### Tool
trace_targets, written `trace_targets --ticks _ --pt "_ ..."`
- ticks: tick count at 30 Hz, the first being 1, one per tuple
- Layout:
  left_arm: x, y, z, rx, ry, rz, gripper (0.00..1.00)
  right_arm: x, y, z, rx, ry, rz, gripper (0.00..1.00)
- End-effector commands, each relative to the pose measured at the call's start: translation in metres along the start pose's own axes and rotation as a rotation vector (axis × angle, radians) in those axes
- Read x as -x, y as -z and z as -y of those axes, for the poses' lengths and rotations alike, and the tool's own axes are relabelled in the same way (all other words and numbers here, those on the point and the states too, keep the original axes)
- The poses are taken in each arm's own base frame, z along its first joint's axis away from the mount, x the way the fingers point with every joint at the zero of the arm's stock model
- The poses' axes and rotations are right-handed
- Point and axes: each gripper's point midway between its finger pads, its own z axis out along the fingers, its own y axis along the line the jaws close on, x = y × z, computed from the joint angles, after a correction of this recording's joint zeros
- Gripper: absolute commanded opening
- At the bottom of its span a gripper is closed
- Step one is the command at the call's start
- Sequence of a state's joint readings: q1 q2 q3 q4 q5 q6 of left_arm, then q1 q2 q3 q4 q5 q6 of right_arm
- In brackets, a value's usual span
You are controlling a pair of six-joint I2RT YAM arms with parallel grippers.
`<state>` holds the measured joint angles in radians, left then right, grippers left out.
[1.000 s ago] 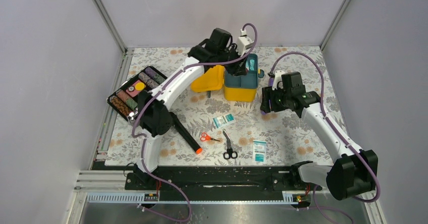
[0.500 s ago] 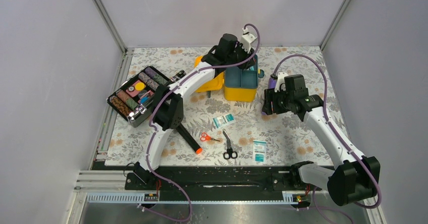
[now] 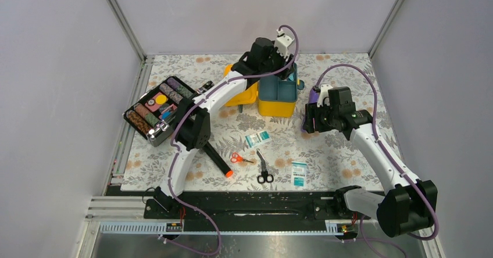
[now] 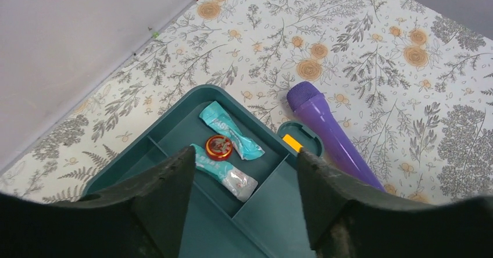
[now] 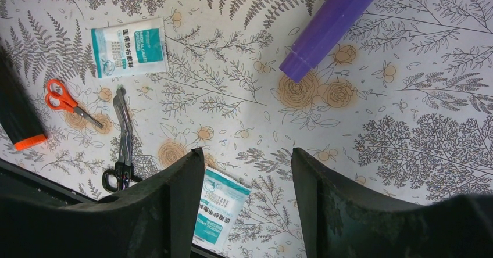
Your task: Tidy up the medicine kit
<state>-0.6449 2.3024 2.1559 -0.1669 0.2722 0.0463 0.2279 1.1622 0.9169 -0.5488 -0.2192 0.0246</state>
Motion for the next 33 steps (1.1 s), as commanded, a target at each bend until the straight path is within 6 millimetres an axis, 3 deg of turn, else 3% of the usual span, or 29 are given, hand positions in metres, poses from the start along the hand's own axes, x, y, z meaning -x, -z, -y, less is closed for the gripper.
trace_targets --ticks 1,2,3,4,5,9,14,18,19,21,24,28,30,33 --pt "0.084 0.05 0.003 0.021 -0.068 0.168 0.68 0.011 0.005 0.002 -0.015 0.002 0.035 0.65" --pt "0.087 0.06 0.006 0.015 -0.081 0.181 0.9 0.011 0.005 0.003 -0.019 0.0 0.036 0.67" --pt "0.09 0.072 0.008 0.012 -0.101 0.191 0.98 0.011 0.005 0.004 -0.021 -0.004 0.035 0.82" --pt "0.094 0.085 0.011 0.011 -0.123 0.204 0.99 0.01 0.004 0.005 -0.033 -0.02 0.032 0.97" --pt "0.094 0.096 0.014 0.007 -0.144 0.203 0.99 0.009 0.004 0.007 -0.045 -0.042 0.031 0.99" --pt "0.077 0.141 0.028 -0.008 -0.17 0.098 0.99 0.002 -0.001 0.007 -0.045 -0.077 -0.001 1.0" --pt "0.007 0.191 0.043 -0.067 -0.209 -0.183 0.99 -0.015 -0.01 0.0 0.026 -0.025 -0.054 0.99" --pt "-0.05 0.226 0.039 -0.065 -0.343 -0.341 0.99 -0.02 -0.012 -0.012 0.107 -0.008 -0.071 1.0" --pt "-0.054 0.235 0.039 -0.063 -0.37 -0.35 0.99 -0.019 -0.012 -0.015 0.124 -0.009 -0.073 1.0" --pt "-0.081 0.254 0.042 -0.07 -0.395 -0.401 0.99 -0.022 -0.012 -0.026 0.203 0.054 -0.089 0.99" --pt "-0.114 0.276 0.047 -0.094 -0.4 -0.481 0.99 -0.019 -0.012 -0.026 0.192 0.093 -0.1 0.99" --pt "-0.147 0.298 0.054 -0.108 -0.378 -0.555 0.99 -0.02 -0.021 0.003 0.011 0.016 -0.117 1.0" --pt "-0.159 0.305 0.057 -0.109 -0.356 -0.575 0.99 -0.029 -0.023 -0.005 0.066 0.019 -0.153 1.0" --pt "-0.166 0.308 0.062 -0.113 -0.287 -0.58 0.99 -0.034 -0.021 -0.032 0.246 0.055 -0.148 0.99"
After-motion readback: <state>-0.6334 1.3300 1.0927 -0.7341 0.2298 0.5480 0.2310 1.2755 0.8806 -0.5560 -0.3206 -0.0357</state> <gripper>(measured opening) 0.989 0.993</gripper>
